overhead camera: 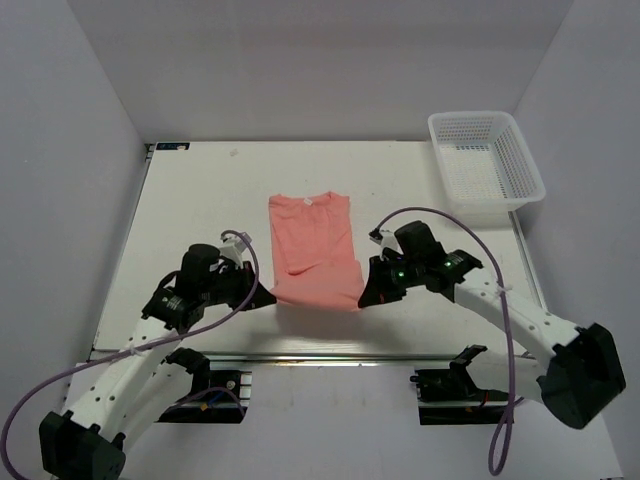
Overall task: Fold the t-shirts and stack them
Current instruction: Fold the long partially folded tshirt into a neat square
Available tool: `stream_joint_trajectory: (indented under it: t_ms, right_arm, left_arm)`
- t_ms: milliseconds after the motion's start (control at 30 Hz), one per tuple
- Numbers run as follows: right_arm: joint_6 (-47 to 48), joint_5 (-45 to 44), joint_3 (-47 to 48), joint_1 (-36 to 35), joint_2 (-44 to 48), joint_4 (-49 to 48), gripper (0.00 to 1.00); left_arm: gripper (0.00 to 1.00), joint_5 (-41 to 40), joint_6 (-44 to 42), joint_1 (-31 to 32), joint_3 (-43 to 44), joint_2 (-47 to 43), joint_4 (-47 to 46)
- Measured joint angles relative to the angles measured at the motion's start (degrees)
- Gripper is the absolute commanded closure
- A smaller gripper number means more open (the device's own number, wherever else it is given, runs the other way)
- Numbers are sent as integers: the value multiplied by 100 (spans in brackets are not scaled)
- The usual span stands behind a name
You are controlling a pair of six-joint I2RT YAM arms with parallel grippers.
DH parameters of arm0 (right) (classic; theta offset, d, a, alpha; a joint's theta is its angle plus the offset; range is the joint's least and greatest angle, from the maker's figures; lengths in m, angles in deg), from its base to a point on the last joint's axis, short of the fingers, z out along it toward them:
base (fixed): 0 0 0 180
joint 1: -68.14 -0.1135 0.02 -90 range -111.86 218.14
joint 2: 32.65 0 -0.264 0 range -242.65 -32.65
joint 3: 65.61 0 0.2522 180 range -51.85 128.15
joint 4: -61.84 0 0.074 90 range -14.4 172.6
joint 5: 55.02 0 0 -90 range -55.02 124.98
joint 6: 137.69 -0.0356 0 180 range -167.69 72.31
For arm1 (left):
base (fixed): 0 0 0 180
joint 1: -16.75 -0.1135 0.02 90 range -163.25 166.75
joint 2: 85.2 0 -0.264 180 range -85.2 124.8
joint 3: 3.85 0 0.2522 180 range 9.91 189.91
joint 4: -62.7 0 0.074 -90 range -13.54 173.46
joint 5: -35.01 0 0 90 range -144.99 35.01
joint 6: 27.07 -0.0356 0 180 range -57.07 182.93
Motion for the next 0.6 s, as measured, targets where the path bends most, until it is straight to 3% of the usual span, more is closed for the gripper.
stream_joint_trajectory:
  t_ms: [300, 600]
  right_arm:
    - [203, 1294, 555, 4, 702, 1099, 100]
    - [365, 1572, 1182, 146, -181, 1211, 100]
  left_arm:
    - [100, 245, -90, 4, 1504, -94, 1375]
    - [100, -551, 155, 2, 1624, 22, 1434]
